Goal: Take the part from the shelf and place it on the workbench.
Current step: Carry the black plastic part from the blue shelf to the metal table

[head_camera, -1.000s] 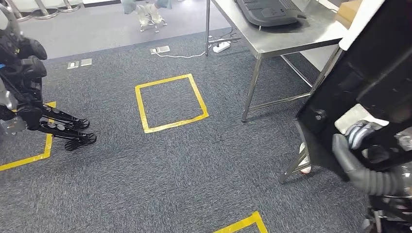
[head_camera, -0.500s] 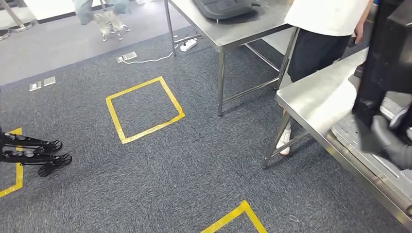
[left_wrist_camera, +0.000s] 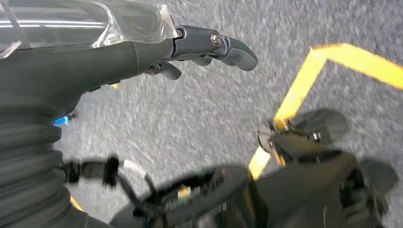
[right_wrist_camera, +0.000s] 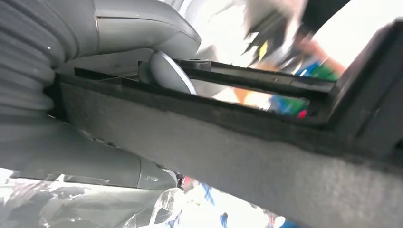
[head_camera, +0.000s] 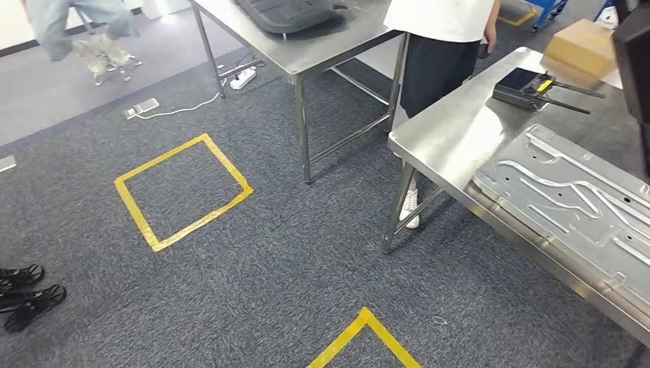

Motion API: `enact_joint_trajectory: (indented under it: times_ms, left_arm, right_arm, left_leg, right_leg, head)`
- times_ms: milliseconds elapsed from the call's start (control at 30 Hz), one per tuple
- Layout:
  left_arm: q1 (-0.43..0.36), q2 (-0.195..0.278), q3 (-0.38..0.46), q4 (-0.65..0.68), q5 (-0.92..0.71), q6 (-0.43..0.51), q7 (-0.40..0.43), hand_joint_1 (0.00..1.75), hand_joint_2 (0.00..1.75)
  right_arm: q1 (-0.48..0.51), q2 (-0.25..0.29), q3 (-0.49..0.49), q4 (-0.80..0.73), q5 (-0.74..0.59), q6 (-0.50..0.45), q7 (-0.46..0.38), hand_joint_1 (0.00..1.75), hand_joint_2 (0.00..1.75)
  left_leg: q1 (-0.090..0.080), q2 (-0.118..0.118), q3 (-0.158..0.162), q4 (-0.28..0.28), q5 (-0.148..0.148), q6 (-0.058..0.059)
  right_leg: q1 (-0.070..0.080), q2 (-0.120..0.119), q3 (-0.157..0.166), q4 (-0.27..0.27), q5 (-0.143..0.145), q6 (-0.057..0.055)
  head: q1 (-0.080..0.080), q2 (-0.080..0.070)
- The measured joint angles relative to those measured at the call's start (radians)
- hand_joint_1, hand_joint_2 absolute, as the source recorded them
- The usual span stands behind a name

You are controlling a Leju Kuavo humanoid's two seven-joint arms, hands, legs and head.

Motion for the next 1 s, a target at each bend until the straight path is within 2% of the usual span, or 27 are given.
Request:
enact_joint_trajectory:
  times_ms: [33, 67, 100, 133, 167, 200, 267, 300, 333, 367, 400, 433, 467, 500, 567, 600, 633, 667, 700, 767, 800, 833, 867, 933, 967, 1000]
  left_arm:
    - [0.000, 0.000, -0.002, 0.000, -0.001, 0.000, 0.001, 0.00, 1.75]
    - [0.001, 0.000, -0.004, 0.000, -0.001, 0.000, 0.003, 0.00, 1.75]
    - [0.001, 0.000, -0.006, 0.000, -0.002, 0.000, 0.003, 0.00, 1.75]
    - [0.001, 0.000, -0.008, 0.000, -0.003, 0.000, 0.004, 0.00, 1.75]
    - [0.001, -0.001, -0.010, 0.000, -0.003, 0.000, 0.004, 0.00, 1.75]
    - [0.001, -0.001, -0.011, 0.000, -0.003, 0.000, 0.004, 0.00, 1.75]
    - [0.000, 0.000, -0.014, 0.000, -0.001, 0.000, 0.001, 0.00, 1.75]
    - [0.000, 0.001, -0.014, 0.001, 0.000, 0.000, 0.000, 0.00, 1.75]
    - [-0.001, 0.002, -0.014, 0.001, 0.000, 0.000, -0.001, 0.00, 1.75]
    - [-0.001, 0.003, -0.014, 0.001, 0.000, 0.000, -0.002, 0.00, 1.75]
    - [-0.001, 0.003, -0.015, 0.001, 0.000, 0.000, -0.003, 0.00, 1.75]
    - [-0.002, 0.003, -0.015, 0.001, -0.001, 0.001, -0.003, 0.00, 1.75]
    - [-0.003, 0.003, -0.015, 0.001, -0.003, 0.001, -0.002, 0.00, 1.75]
    - [-0.004, 0.003, -0.015, 0.001, -0.005, 0.002, -0.002, 0.00, 1.75]
    - [-0.010, 0.003, -0.015, 0.001, -0.010, 0.003, -0.002, 0.00, 1.75]
    - [-0.014, 0.003, -0.015, 0.001, -0.011, 0.003, -0.002, 0.00, 1.75]
    - [-0.019, 0.003, -0.015, 0.001, -0.013, 0.003, -0.002, 0.00, 1.75]
    - [-0.023, 0.003, -0.015, 0.001, -0.015, 0.003, -0.002, 0.00, 1.75]
    - [-0.023, 0.003, -0.016, 0.001, -0.017, 0.003, -0.001, 0.00, 1.75]
    - [-0.018, 0.003, -0.018, 0.001, -0.021, 0.002, 0.000, 0.00, 1.75]
    - [-0.014, 0.004, -0.020, 0.001, -0.023, 0.000, 0.001, 0.00, 1.75]
    - [-0.011, 0.004, -0.022, 0.001, -0.024, -0.002, 0.001, 0.00, 1.75]
    - [-0.009, 0.004, -0.023, 0.001, -0.026, -0.005, 0.002, 0.00, 1.75]
    - [-0.009, 0.004, -0.023, 0.001, -0.028, -0.008, 0.001, 0.00, 1.75]
    - [-0.010, 0.004, -0.023, 0.001, -0.029, -0.008, 0.001, 0.00, 1.75]
    - [-0.011, 0.004, -0.023, 0.001, -0.030, -0.007, 0.001, 0.00, 1.75]
  right_arm:
    - [0.005, -0.005, -0.025, 0.018, 0.021, 0.028, 0.000, 1.75, 1.75]
    - [0.009, -0.008, -0.048, 0.036, 0.047, 0.061, 0.000, 1.75, 1.75]
    - [0.010, -0.011, -0.067, 0.053, 0.075, 0.094, 0.000, 1.75, 1.75]
    - [0.011, -0.011, -0.083, 0.067, 0.103, 0.123, 0.000, 1.75, 1.75]
    - [0.012, -0.011, -0.099, 0.082, 0.128, 0.148, 0.001, 1.75, 1.75]
    - [0.009, -0.011, -0.111, 0.093, 0.143, 0.164, 0.002, 1.75, 1.75]
    - [-0.003, -0.007, -0.131, 0.109, 0.154, 0.178, 0.002, 1.75, 1.75]
    - [-0.012, -0.007, -0.137, 0.113, 0.154, 0.180, 0.001, 1.75, 1.75]
    - [-0.020, -0.005, -0.140, 0.116, 0.155, 0.180, 0.000, 1.75, 1.75]
    - [-0.025, -0.004, -0.142, 0.119, 0.156, 0.180, 0.000, 1.75, 1.75]
    - [-0.029, -0.004, -0.142, 0.120, 0.159, 0.184, 0.000, 1.75, 1.75]
    - [-0.034, -0.002, -0.142, 0.122, 0.167, 0.192, 0.000, 1.75, 1.75]
    - [-0.044, -0.002, -0.142, 0.124, 0.179, 0.205, 0.000, 1.75, 1.75]
    - [-0.057, -0.002, -0.142, 0.125, 0.197, 0.225, 0.000, 1.75, 1.75]
    - [-0.092, -0.001, -0.140, 0.131, 0.239, 0.281, -0.001, 1.75, 1.75]
    - [-0.108, 0.000, -0.139, 0.135, 0.260, 0.311, -0.001, 1.75, 1.75]
    - [-0.121, 0.001, -0.138, 0.141, 0.278, 0.336, -0.001, 1.75, 1.75]
    - [-0.132, 0.003, -0.138, 0.146, 0.292, 0.357, -0.001, 1.75, 1.75]
    - [-0.142, 0.003, -0.138, 0.151, 0.304, 0.372, 0.000, 1.75, 1.75]
    - [-0.161, 0.004, -0.139, 0.161, 0.333, 0.412, 0.000, 1.75, 1.75]
    - [-0.169, 0.004, -0.140, 0.167, 0.354, 0.438, 0.000, 1.75, 1.75]
    - [-0.173, 0.005, -0.141, 0.173, 0.377, 0.465, 0.000, 1.75, 1.75]
    - [-0.175, 0.005, -0.143, 0.179, 0.401, 0.491, 0.000, 1.75, 1.75]
    - [-0.173, 0.001, -0.151, 0.189, 0.433, 0.526, 0.000, 1.75, 1.75]
    - [-0.173, -0.002, -0.156, 0.193, 0.441, 0.533, 0.000, 1.75, 1.75]
    - [-0.172, -0.005, -0.160, 0.196, 0.444, 0.537, 0.000, 1.75, 1.75]
  left_leg:
    - [0.000, 0.014, 0.001, -0.004, 0.003, 0.002]
    - [0.000, 0.028, 0.002, -0.006, 0.003, 0.004]
    - [0.001, 0.042, 0.001, -0.005, 0.002, 0.004]
    - [0.002, 0.056, 0.002, -0.005, 0.001, 0.003]
    - [0.004, 0.069, 0.003, -0.005, -0.001, 0.000]
    - [0.007, 0.082, 0.004, -0.004, -0.004, -0.004]
    - [0.006, 0.105, 0.010, 0.001, -0.015, -0.018]
    - [0.003, 0.115, 0.013, 0.004, -0.022, -0.025]
    - [-0.002, 0.125, 0.016, 0.006, -0.028, -0.030]
    - [-0.005, 0.136, 0.020, 0.006, -0.033, -0.034]
    - [-0.004, 0.147, 0.023, 0.005, -0.038, -0.036]
    - [-0.002, 0.147, 0.025, 0.008, -0.044, -0.039]
    - [0.001, 0.132, 0.020, 0.024, -0.057, -0.042]
    - [0.004, 0.108, 0.004, 0.063, -0.081, -0.044]
    - [0.006, 0.057, -0.063, 0.206, -0.150, -0.046]
    - [0.004, 0.048, -0.102, 0.285, -0.179, -0.044]
    - [0.002, 0.044, -0.130, 0.339, -0.193, -0.041]
    - [0.000, 0.043, -0.141, 0.353, -0.186, -0.035]
    - [-0.003, 0.039, -0.131, 0.321, -0.159, -0.028]
    - [-0.011, 0.007, -0.068, 0.167, -0.074, -0.006]
    - [-0.014, -0.008, -0.037, 0.094, -0.041, 0.004]
    - [-0.017, -0.019, -0.018, 0.045, -0.021, 0.009]
    - [-0.019, -0.020, -0.009, 0.023, -0.014, 0.011]
    - [-0.017, -0.003, -0.006, 0.011, -0.008, 0.008]
    - [-0.014, 0.004, -0.004, 0.002, -0.002, 0.008]
    - [-0.012, 0.012, -0.001, -0.006, 0.005, 0.010]
  right_leg:
    - [0.001, -0.033, -0.027, 0.058, -0.032, 0.003]
    - [0.002, -0.052, -0.061, 0.131, -0.068, 0.008]
    - [0.000, -0.058, -0.092, 0.198, -0.093, 0.013]
    - [-0.002, -0.062, -0.111, 0.239, -0.102, 0.018]
    - [-0.005, -0.066, -0.109, 0.237, -0.091, 0.024]
    - [-0.008, -0.073, -0.085, 0.190, -0.062, 0.030]
    - [-0.013, -0.122, -0.004, 0.038, 0.004, 0.042]
    - [-0.014, -0.140, 0.024, -0.016, 0.022, 0.039]
    - [-0.013, -0.151, 0.038, -0.044, 0.028, 0.032]
    - [-0.012, -0.144, 0.038, -0.048, 0.026, 0.020]
    - [-0.013, -0.127, 0.036, -0.047, 0.025, 0.007]
    - [-0.013, -0.114, 0.034, -0.046, 0.025, -0.001]
    - [-0.013, -0.102, 0.032, -0.046, 0.026, -0.007]
    - [-0.013, -0.092, 0.031, -0.047, 0.028, -0.014]
    - [-0.012, -0.074, 0.030, -0.048, 0.030, -0.022]
    - [-0.010, -0.064, 0.029, -0.048, 0.030, -0.025]
    - [-0.007, -0.053, 0.029, -0.048, 0.030, -0.027]
    - [-0.005, -0.042, 0.030, -0.048, 0.031, -0.028]
    - [-0.004, -0.029, 0.030, -0.048, 0.032, -0.029]
    - [-0.003, -0.007, 0.029, -0.048, 0.035, -0.030]
    - [-0.002, 0.003, 0.028, -0.048, 0.037, -0.030]
    - [-0.002, 0.011, 0.026, -0.048, 0.038, -0.028]
    - [-0.002, 0.019, 0.025, -0.049, 0.041, -0.025]
    - [-0.004, 0.031, 0.022, -0.054, 0.046, -0.015]
    - [-0.003, 0.020, 0.017, -0.047, 0.040, -0.011]
    - [-0.002, -0.001, 0.006, -0.023, 0.023, -0.007]
  head:
    - [0.000, 0.000]
    - [0.001, 0.000]
    - [0.001, 0.000]
    - [0.001, 0.000]
    - [0.001, 0.000]
    - [0.001, 0.000]
    - [0.002, 0.000]
    - [0.001, 0.000]
    - [0.000, 0.000]
    - [-0.001, 0.000]
    - [-0.004, 0.000]
    - [-0.004, 0.000]
    - [-0.005, 0.000]
    - [-0.006, 0.000]
    - [-0.007, 0.000]
    - [-0.007, 0.000]
    - [-0.008, 0.000]
    - [-0.008, 0.000]
    - [-0.008, 0.000]
    - [-0.008, 0.000]
    - [-0.008, 0.000]
    - [-0.008, 0.000]
    - [-0.008, 0.000]
    - [-0.008, 0.000]
    - [-0.007, 0.000]
    - [-0.006, 0.000]
